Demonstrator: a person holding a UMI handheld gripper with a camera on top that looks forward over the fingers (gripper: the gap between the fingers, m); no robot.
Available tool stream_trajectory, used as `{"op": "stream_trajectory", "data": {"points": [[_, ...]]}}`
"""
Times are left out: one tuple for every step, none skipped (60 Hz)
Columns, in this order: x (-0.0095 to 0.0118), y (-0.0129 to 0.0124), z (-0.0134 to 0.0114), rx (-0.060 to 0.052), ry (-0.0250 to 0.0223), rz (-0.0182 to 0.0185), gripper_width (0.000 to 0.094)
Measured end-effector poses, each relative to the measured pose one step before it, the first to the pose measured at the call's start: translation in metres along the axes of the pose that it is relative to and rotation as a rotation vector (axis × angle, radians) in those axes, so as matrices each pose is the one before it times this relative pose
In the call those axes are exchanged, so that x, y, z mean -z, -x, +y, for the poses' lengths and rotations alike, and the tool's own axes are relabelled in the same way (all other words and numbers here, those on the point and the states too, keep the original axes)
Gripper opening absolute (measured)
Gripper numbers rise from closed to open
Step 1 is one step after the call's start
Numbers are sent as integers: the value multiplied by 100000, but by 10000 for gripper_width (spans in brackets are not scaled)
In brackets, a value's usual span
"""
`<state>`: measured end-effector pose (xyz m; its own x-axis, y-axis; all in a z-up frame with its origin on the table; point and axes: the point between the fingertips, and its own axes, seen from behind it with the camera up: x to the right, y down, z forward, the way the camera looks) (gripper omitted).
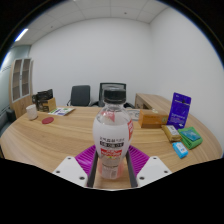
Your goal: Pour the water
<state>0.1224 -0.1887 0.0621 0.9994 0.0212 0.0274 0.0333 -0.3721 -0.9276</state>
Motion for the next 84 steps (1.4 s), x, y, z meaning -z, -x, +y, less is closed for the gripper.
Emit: {"op": "stream_trajectory", "data": {"points": [[-27, -2, -36, -132, -447, 192, 490], [1, 60, -32, -155, -276, -72, 481], [-30, 53, -27, -91, -355, -229, 467], [-22, -5, -10, -57, -188, -48, 465], [-78, -133, -54, -158, 37, -16, 459], [-15, -8, 17, -86, -170, 218, 427], [-3, 7, 62, -126, 163, 123, 408], [28, -21, 36, -170, 154, 268, 409], [15, -36, -67, -162, -202, 322, 389], [7, -25, 25, -3, 56, 273, 371], [14, -54, -32, -3, -83, 438, 373], [-23, -60, 17, 316, 80, 429, 368], [-42, -66, -1, 659, 68, 354, 334], [-2, -65, 5, 606, 289, 610, 334], [-21, -135, -123, 512, -189, 959, 334], [166, 193, -194, 549, 183, 1190, 333], [-1, 4, -120, 463, 6, 549, 333], [40, 91, -127, 378, 4, 354, 332], [29, 117, -159, 188, 80, 286, 332], [22, 123, -209, -7, 7, 340, 332], [-4, 104, -300, 178, -162, 463, 284], [-83, -253, -208, 558, -105, 755, 280], [-66, -247, -316, 431, -943, 898, 279], [57, 348, -475, 1215, 90, 1597, 279], [4, 114, -370, 1260, -308, 872, 280], [-47, 176, -449, 1086, -350, 644, 279], [-50, 162, -423, 711, -180, 631, 279], [-32, 199, -489, 453, -241, 673, 278], [-50, 204, -499, 446, -221, 651, 279], [-70, 238, -520, 610, -137, 654, 279], [-142, -29, -577, 708, -153, 544, 278], [-55, 205, -606, 848, -292, 1025, 280], [-17, 298, -709, 1028, -137, 1128, 280], [-53, 203, -703, 1197, -286, 1153, 279], [-57, 272, -759, 1371, -344, 1108, 280], [-56, 277, -791, 1587, -453, 1048, 280], [-46, 273, -859, 1658, -506, 1135, 280], [-31, 243, -865, 1754, -451, 1264, 280], [16, 273, -881, 1820, -281, 1382, 280], [-76, 17, -898, 1652, -222, 969, 279], [38, 313, -981, 1894, -260, 1400, 278], [49, 362, -962, 1998, -349, 1332, 279], [24, 381, -1120, 2050, -543, 1279, 280], [4, 348, -1145, 2368, -699, 1271, 280], [-39, 361, -1129, 2733, -799, 1345, 279], [-63, 365, -1175, 2977, -724, 1495, 279], [-68, 314, -1161, 3172, -565, 1545, 280], [-185, 134, -1130, 3037, -582, 1286, 280], [23, 326, -1161, 3169, -687, 1509, 280], [-51, 358, -1265, 3091, -812, 1280, 280], [-81, 368, -1281, 3049, -756, 1178, 280], [-103, 383, -1207, 3056, -599, 1203, 280], [-103, 356, -1160, 3034, -502, 1255, 280], [-79, 339, -1172, 3102, -399, 1261, 279], [-70, 362, -1167, 3209, -366, 1190, 279], [-279, 415, -1033, 3150, -670, 837, 279], [-65, 422, -1163, 3402, -428, 910, 279], [1, 304, -1154, 3573, -539, 666, 280], [-65, 460, -1149, 3717, -608, 733, 280], [-134, 527, -1156, 3955, -669, 559, 279], [-113, 503, -1159, 4124, -776, 441, 279], [-136, 494, -1167, 4132, -807, 400, 279], [-143, 484, -1149, 4282, -828, 350, 279], [-201, 548, -1101, 4476, -760, 295, 280], [-372, 751, -1040, 4407, -830, 251, 279], [-136, 496, -1152, 4677, -890, 81, 280], [-172, 427, -1167, 4468, -971, -36, 280], [-161, 501, -1097, 4618, -981, -34, 280], [-184, 505, -1065, 4623, -850, -66, 278], [-195, 524, -1058, 4390, -872, -158, 279], [-156, 513, -1060, 3997, -904, -179, 279], [-162, 520, -1037, 3895, -984, -269, 278], [-354, 712, -983, 3869, -1000, -252, 278], [-109, 414, -935, 3894, -812, -360, 279], [-243, 494, -953, 3653, -924, -285, 278], [-146, 371, -873, 3685, -831, -100, 278], [-130, 392, -796, 4061, -616, 7, 276], [-145, 332, -765, 4352, -499, 78, 280], [-142, 264, -776, 4216, -529, 321, 279], [-150, 249, -791, 3935, -745, 524, 277], [-288, 380, -793, 3755, -1054, 509, 277], [-164, 248, -742, 3717, -650, 317, 278], [-111, 245, -786, 3821, -1062, 428, 277], [-104, 234, -715, 3757, -867, 422, 279]]}}
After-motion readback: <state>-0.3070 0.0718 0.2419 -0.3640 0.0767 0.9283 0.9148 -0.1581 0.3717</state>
